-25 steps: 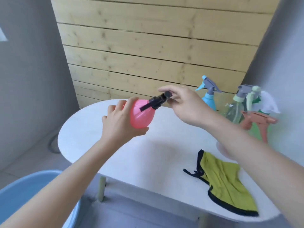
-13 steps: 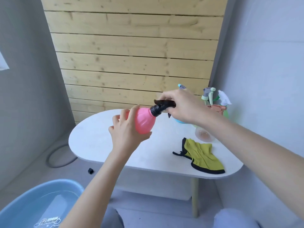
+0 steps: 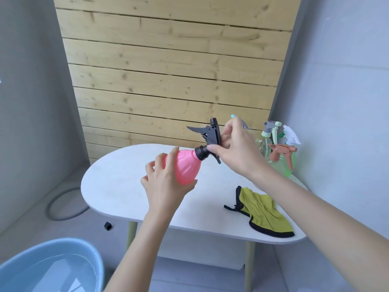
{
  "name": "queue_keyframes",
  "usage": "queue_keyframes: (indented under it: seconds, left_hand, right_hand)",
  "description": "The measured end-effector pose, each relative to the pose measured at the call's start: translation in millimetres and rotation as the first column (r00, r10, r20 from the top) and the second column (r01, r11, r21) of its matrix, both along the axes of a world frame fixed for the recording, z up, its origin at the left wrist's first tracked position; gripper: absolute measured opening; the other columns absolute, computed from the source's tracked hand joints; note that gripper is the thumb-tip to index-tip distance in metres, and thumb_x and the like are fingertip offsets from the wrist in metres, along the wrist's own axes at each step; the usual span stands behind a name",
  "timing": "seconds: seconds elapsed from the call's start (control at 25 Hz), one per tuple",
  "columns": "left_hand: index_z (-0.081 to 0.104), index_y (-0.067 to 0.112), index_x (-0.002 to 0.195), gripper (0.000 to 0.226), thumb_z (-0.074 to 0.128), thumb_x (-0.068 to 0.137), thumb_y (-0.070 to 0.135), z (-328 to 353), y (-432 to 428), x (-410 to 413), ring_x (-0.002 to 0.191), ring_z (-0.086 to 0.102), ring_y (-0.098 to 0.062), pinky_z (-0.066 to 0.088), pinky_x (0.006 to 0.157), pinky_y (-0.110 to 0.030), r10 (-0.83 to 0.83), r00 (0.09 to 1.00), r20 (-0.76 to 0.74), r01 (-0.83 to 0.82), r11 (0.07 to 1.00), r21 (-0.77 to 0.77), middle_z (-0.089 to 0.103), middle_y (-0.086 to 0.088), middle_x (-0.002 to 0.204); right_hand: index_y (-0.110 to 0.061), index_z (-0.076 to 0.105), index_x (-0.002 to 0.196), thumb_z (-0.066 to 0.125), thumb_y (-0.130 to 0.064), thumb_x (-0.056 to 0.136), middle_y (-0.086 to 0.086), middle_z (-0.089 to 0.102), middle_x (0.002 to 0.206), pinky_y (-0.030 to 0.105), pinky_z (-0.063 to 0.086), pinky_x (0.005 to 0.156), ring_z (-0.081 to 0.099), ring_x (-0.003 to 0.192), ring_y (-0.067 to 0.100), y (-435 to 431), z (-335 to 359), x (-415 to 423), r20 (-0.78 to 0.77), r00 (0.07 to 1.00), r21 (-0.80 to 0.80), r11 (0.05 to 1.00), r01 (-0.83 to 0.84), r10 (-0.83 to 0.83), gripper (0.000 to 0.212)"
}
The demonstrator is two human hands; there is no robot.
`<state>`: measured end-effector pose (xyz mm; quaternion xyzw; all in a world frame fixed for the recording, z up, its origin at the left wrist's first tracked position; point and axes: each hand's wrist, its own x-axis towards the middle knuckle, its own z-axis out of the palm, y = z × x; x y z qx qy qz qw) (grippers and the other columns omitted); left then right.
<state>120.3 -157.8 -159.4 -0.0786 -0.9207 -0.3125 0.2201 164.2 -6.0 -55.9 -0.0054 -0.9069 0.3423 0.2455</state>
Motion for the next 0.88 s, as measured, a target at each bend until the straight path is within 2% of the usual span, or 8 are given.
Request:
queue_keyframes:
  seconds: [0.16, 0.28, 0.36, 0.44, 0.52, 0.72, 0.8, 0.88]
  left_hand:
    - [0.027, 0.041, 0.141, 0.094, 0.079, 0.063, 0.051, -2, -10, -10, 0.122, 0.033, -0.027, 0.035, 0.087, -0.041, -0.025, 0.998, 0.053, 0.025, 1.000, -0.001, 0.038, 0.009, 0.137]
    - [0.028, 0.041, 0.141, 0.093, 0.078, 0.063, 0.050, -2, -15, -13, 0.123, 0.033, -0.027, 0.035, 0.088, -0.042, -0.019, 0.998, 0.058, 0.017, 0.999, 0.032, 0.039, 0.008, 0.137]
    - [0.029, 0.039, 0.142, 0.094, 0.080, 0.063, 0.048, -2, -18, -12, 0.123, 0.033, -0.028, 0.035, 0.089, -0.042, -0.025, 0.998, 0.060, 0.022, 0.999, 0.046, 0.039, 0.007, 0.138]
    - [0.029, 0.039, 0.142, 0.095, 0.080, 0.063, 0.048, -1, -20, -11, 0.123, 0.033, -0.027, 0.035, 0.088, -0.042, -0.016, 0.999, 0.044, 0.014, 0.999, 0.040, 0.039, 0.007, 0.138]
    - [0.029, 0.039, 0.142, 0.096, 0.080, 0.062, 0.049, 0, -19, -10, 0.123, 0.034, -0.027, 0.036, 0.086, -0.041, -0.021, 0.999, 0.026, 0.020, 1.000, 0.018, 0.040, 0.008, 0.137]
    - [0.028, 0.040, 0.142, 0.096, 0.080, 0.062, 0.050, 2, -30, -8, 0.122, 0.035, -0.028, 0.039, 0.088, -0.043, -0.057, 0.994, 0.089, 0.046, 0.992, 0.115, 0.041, 0.007, 0.136]
    - [0.028, 0.041, 0.141, 0.095, 0.079, 0.062, 0.050, 1, -41, -9, 0.120, 0.037, -0.028, 0.041, 0.089, -0.044, -0.064, 0.991, 0.119, 0.043, 0.984, 0.175, 0.042, 0.006, 0.134]
    - [0.027, 0.041, 0.141, 0.095, 0.078, 0.062, 0.052, 0, -51, -10, 0.119, 0.039, -0.030, 0.042, 0.091, -0.046, -0.056, 0.986, 0.159, 0.019, 0.975, 0.220, 0.044, 0.005, 0.132]
  right_hand:
    - [-0.013, 0.061, 0.103, 0.066, 0.001, 0.081, 0.002, 0.071, 0.094, 0.021, 0.050, 0.078, 0.068, 0.087, 0.016, 4, 8, -7, 0.109, 0.984, 0.069, 0.986, -0.152, 0.144, 0.026]
    - [-0.015, 0.074, 0.100, 0.051, 0.006, 0.089, -0.002, 0.064, 0.107, 0.009, 0.040, 0.082, 0.055, 0.094, 0.008, 2, 10, -7, 0.090, 0.985, 0.167, 0.973, -0.158, 0.144, 0.033]
    - [-0.025, 0.068, 0.117, 0.046, -0.008, 0.097, 0.001, 0.062, 0.111, 0.017, 0.042, 0.090, 0.059, 0.098, 0.015, 3, 8, -9, 0.158, 0.978, 0.118, 0.981, -0.157, 0.138, 0.034]
    - [-0.030, 0.052, 0.131, 0.051, -0.025, 0.097, 0.003, 0.067, 0.110, 0.034, 0.052, 0.088, 0.065, 0.099, 0.020, 1, 5, -11, 0.266, 0.952, -0.085, 0.987, -0.137, 0.155, 0.035]
    - [-0.028, 0.040, 0.137, 0.063, -0.027, 0.090, -0.003, 0.068, 0.105, 0.027, 0.054, 0.078, 0.066, 0.095, 0.015, -4, 4, -8, 0.306, 0.940, -0.094, 0.988, -0.125, 0.148, 0.052]
    - [-0.013, 0.068, 0.099, 0.068, -0.007, 0.084, 0.005, 0.072, 0.094, 0.039, 0.052, 0.088, 0.067, 0.091, 0.023, -10, 9, -5, 0.134, 0.982, 0.166, 0.973, -0.157, 0.135, 0.016]
    - [-0.013, 0.067, 0.098, 0.067, -0.007, 0.085, 0.006, 0.072, 0.095, 0.038, 0.053, 0.087, 0.069, 0.091, 0.022, -7, 17, 1, 0.131, 0.984, 0.134, 0.981, -0.139, 0.121, 0.014]
    - [-0.011, 0.066, 0.101, 0.066, -0.005, 0.086, 0.007, 0.072, 0.097, 0.026, 0.056, 0.072, 0.070, 0.087, 0.019, -3, 26, 9, 0.138, 0.981, 0.056, 0.988, -0.142, 0.134, 0.016]
